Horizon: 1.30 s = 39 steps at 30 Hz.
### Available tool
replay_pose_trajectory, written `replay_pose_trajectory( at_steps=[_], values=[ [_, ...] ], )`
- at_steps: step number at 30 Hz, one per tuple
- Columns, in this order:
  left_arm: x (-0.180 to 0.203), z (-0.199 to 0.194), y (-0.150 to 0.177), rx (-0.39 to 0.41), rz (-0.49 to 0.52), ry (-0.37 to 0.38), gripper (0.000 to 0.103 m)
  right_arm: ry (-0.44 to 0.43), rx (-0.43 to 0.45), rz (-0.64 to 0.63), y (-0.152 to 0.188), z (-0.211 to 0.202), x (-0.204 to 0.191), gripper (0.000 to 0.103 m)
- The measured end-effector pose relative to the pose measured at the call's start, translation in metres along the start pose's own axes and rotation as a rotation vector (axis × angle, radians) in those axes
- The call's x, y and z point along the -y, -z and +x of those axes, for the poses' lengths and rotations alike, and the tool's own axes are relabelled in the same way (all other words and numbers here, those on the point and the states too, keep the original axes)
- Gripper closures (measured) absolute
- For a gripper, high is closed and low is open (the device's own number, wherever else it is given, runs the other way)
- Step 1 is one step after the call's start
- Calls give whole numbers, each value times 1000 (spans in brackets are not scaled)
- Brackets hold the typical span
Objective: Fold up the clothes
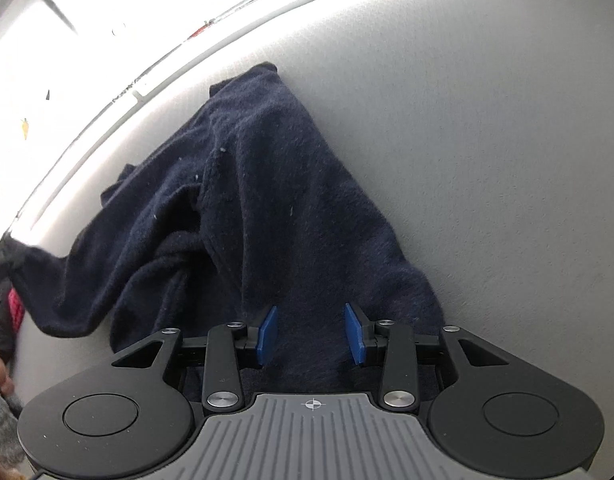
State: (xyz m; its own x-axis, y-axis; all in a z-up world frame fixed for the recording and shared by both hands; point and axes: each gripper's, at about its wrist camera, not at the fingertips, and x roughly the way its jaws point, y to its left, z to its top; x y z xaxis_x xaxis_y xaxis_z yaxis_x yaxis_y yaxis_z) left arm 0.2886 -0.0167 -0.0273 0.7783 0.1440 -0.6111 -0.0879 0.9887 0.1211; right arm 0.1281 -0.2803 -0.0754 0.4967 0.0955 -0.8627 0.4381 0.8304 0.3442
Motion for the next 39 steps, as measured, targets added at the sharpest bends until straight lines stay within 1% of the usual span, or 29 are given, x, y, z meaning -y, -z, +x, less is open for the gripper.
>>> replay_pose_trajectory(
  at_steps=[5,9,11,12,14,16,19,25,27,32,36,37,38,39],
  values=[
    [48,-15,-13,25,21,106,93,1,25,-29,-11,-8,14,55],
    [96,-22,-11,23,60,187,93,-4,37,-33,-20,-14,31,55],
    [117,-25,-6,34,83,212,93,-11,40,-34,-23,-17,39,55],
    [130,-25,-3,31,95,240,93,-15,42,-35,-25,-18,44,55],
    [152,-23,-1,10,87,283,93,-18,50,-35,-28,-21,51,55],
    [164,-21,2,-6,93,303,93,-23,43,-32,-33,-22,63,55],
    [192,-17,14,-41,111,332,93,-23,42,-27,-38,-25,75,55],
    [222,-8,34,-115,118,360,93,-22,34,-30,-49,-24,97,55],
    [226,0,41,-161,98,361,93,-30,31,-30,-51,-23,101,55],
    [220,23,47,-266,38,371,91,-39,6,-38,-53,-15,106,55],
    [215,36,48,-314,38,390,89,-54,-19,-33,-54,-6,107,53],
    [215,37,46,-324,33,399,83,-57,-23,-33,-54,-4,107,53],
    [214,38,44,-330,29,410,71,-59,-25,-33,-54,-3,107,53],
    [214,39,41,-342,25,440,63,-62,-28,-34,-54,-2,106,53]
  ],
)
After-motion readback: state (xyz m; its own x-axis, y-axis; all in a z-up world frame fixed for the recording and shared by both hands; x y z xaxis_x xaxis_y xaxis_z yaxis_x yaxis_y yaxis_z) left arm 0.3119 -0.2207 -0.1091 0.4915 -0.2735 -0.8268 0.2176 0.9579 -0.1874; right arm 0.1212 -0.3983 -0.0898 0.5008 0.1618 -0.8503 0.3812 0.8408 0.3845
